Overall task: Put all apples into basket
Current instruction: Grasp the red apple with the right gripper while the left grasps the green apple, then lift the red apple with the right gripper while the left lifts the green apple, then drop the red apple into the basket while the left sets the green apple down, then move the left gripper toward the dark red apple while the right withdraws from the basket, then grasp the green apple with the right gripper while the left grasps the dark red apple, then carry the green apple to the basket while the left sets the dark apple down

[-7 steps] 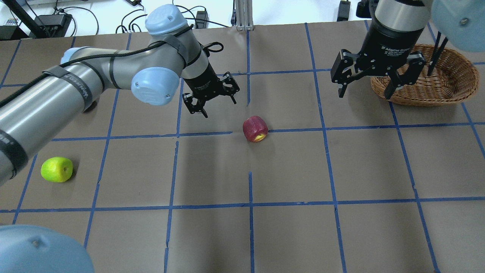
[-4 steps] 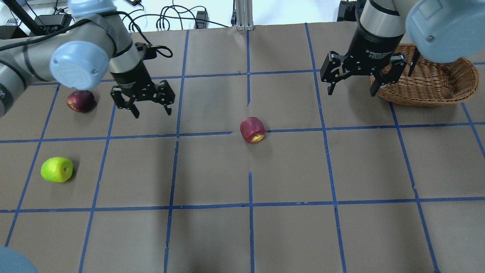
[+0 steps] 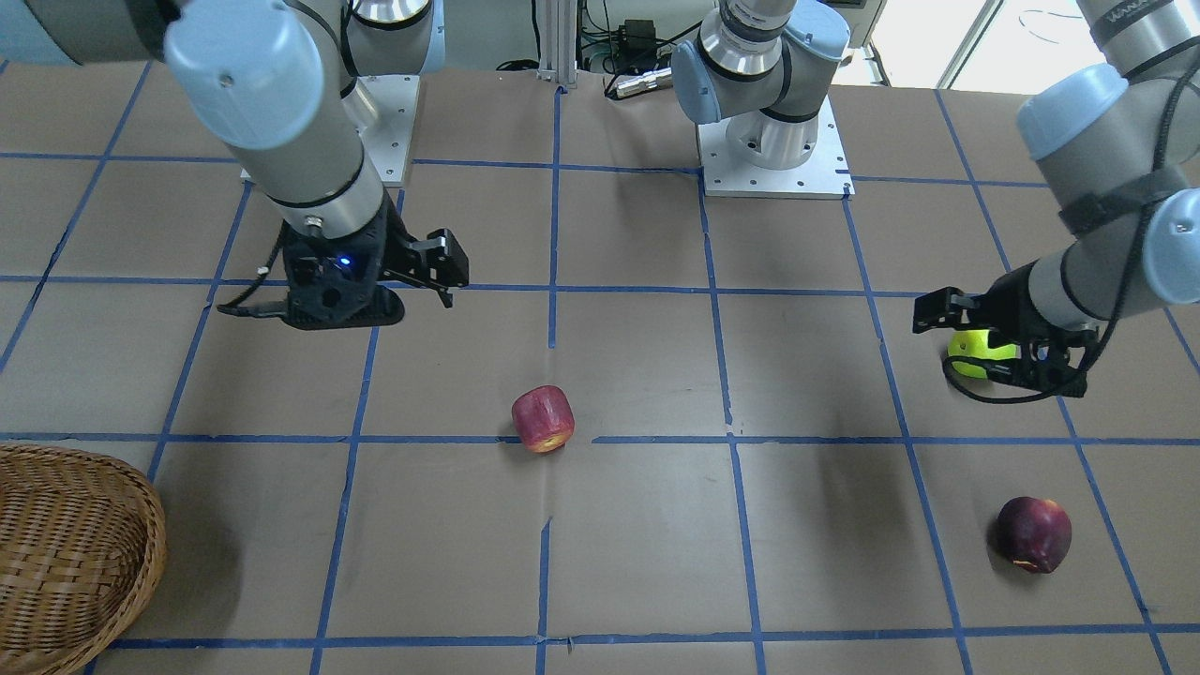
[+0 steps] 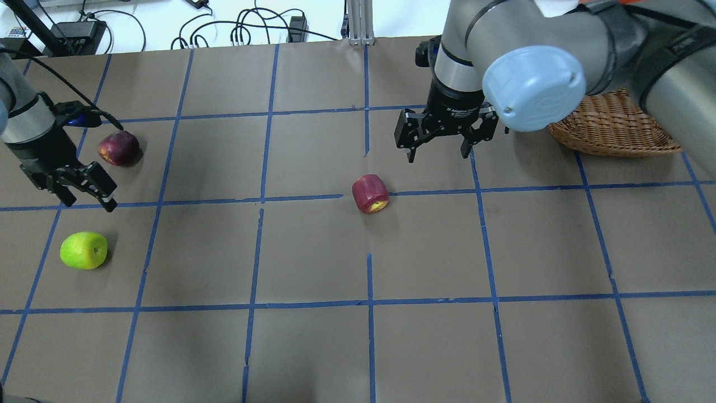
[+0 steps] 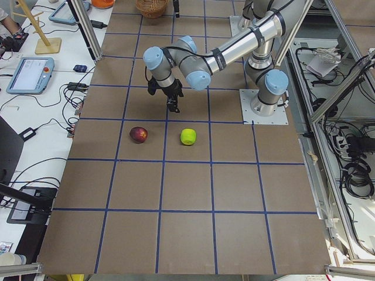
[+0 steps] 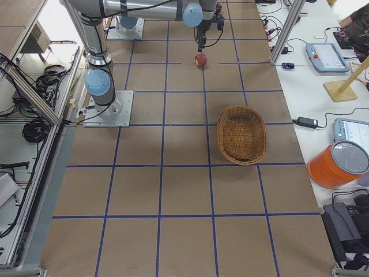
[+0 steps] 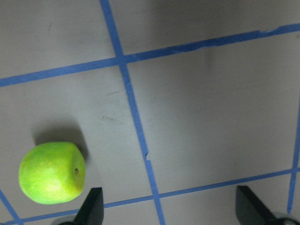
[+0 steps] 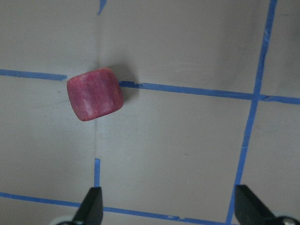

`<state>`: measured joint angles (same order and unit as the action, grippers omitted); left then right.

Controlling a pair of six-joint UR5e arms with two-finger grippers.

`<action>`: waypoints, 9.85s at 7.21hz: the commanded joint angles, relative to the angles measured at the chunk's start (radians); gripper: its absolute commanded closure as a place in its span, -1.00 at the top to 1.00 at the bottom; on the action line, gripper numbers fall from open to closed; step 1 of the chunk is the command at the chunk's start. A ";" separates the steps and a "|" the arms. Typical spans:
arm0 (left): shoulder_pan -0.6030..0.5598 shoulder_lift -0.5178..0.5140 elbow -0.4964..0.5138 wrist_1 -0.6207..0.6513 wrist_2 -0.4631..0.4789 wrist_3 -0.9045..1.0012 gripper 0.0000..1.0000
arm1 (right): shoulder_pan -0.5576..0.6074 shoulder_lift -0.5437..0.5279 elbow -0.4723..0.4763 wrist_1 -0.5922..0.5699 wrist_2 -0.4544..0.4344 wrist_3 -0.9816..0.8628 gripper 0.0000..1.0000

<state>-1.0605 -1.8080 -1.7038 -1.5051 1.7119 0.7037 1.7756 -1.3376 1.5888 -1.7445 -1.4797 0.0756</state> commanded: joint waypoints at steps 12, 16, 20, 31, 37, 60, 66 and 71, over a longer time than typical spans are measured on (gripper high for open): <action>0.111 -0.131 -0.163 0.339 0.066 0.106 -0.83 | 0.140 0.278 0.062 -0.379 -0.001 0.013 1.00; -0.034 -0.097 0.033 0.054 -0.035 -0.109 -0.92 | 0.145 0.311 0.063 -0.398 -0.005 0.013 0.94; -0.336 -0.034 0.059 -0.021 -0.196 -0.583 -0.92 | 0.122 0.252 0.042 -0.402 -0.037 0.044 -0.83; -0.788 -0.251 0.081 0.431 -0.351 -1.139 1.00 | -0.740 0.382 -0.141 -0.507 -0.172 -0.707 -0.77; -0.350 -0.195 0.358 -0.090 -0.285 -0.699 1.00 | -0.711 0.353 -0.205 -0.366 -0.160 -0.697 1.00; -0.369 -0.229 0.135 0.042 -0.277 -0.518 -0.35 | 0.076 0.326 -0.164 -0.158 -0.062 -0.083 -1.00; -0.860 -0.327 0.084 0.474 -0.373 -1.194 0.36 | -0.552 0.230 -0.201 -0.086 -0.195 -0.438 -1.00; -0.750 -0.141 0.113 0.230 -0.359 -1.146 1.00 | -0.648 0.380 -0.190 -0.316 -0.195 -0.556 -0.78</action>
<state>-1.8525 -2.0250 -1.6039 -1.1591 1.3450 -0.4767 1.1364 -0.9714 1.3929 -2.0332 -1.6739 -0.4657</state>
